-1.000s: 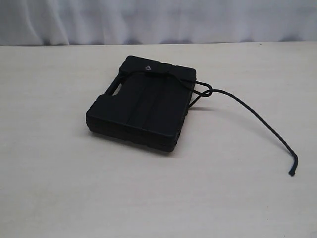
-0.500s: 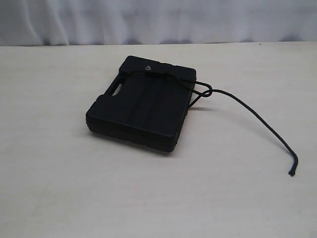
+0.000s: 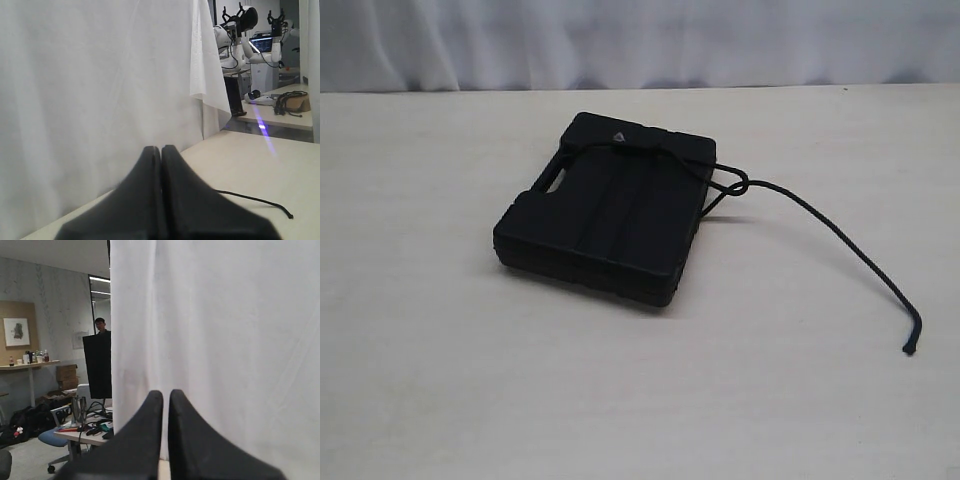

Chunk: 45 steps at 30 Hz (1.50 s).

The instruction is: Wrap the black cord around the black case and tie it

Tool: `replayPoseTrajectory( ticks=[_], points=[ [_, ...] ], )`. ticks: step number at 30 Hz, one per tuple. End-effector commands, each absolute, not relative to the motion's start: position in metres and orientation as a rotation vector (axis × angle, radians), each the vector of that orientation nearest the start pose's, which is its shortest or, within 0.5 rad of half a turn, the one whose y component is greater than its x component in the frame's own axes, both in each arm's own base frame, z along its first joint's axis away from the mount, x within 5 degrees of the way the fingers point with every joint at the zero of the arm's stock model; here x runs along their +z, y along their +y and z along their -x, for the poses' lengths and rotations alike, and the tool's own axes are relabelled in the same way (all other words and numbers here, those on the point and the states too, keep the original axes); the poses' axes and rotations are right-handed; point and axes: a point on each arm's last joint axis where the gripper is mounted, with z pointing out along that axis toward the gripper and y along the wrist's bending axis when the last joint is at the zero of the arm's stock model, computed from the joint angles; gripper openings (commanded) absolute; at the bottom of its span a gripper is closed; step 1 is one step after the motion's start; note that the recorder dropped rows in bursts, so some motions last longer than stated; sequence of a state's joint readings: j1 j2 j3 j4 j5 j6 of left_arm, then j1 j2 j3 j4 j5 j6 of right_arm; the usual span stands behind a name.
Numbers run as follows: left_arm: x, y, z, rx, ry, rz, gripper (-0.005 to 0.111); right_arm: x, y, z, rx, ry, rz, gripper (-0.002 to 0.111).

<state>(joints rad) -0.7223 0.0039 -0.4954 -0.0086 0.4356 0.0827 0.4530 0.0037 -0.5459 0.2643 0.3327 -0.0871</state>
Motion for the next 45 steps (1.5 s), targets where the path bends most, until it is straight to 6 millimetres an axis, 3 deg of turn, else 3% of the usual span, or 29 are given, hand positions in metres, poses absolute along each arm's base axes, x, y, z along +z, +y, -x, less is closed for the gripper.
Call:
replayPoseTrajectory(
  ticks=[1, 15, 24, 30, 36, 39, 45],
  points=[
    [0.33, -0.004, -0.004, -0.54, 1.336, -0.559, 0.0, 0.354, 0.005, 0.01, 0.607, 1.267, 0.256, 0.004],
    [0.331, -0.004, -0.004, -0.495, 1.331, -0.508, 0.0, 0.354, 0.005, 0.01, 0.607, 1.267, 0.256, 0.004],
    [0.328, -0.007, -0.016, -0.32, 1.082, -0.268, 0.0, 0.354, 0.005, 0.01, 0.607, 1.267, 0.256, 0.004],
    [0.295, -0.008, -0.028, -0.161, 0.915, -0.168, 0.0, 0.354, 0.005, 0.01, 0.607, 1.267, 0.256, 0.004],
    [0.258, -0.015, -0.037, 0.058, 0.913, -0.289, 0.0, 0.354, 0.005, 0.01, 0.607, 1.267, 0.256, 0.004],
    [0.246, -0.014, -0.045, 0.142, 1.063, -0.328, 0.0, 0.354, 0.005, 0.01, 0.607, 1.267, 0.256, 0.004],
    [0.228, -0.006, -0.053, 0.074, 1.305, -0.19, 0.0, 0.354, 0.005, 0.01, 0.605, 1.27, 0.258, 0.004]
  ],
)
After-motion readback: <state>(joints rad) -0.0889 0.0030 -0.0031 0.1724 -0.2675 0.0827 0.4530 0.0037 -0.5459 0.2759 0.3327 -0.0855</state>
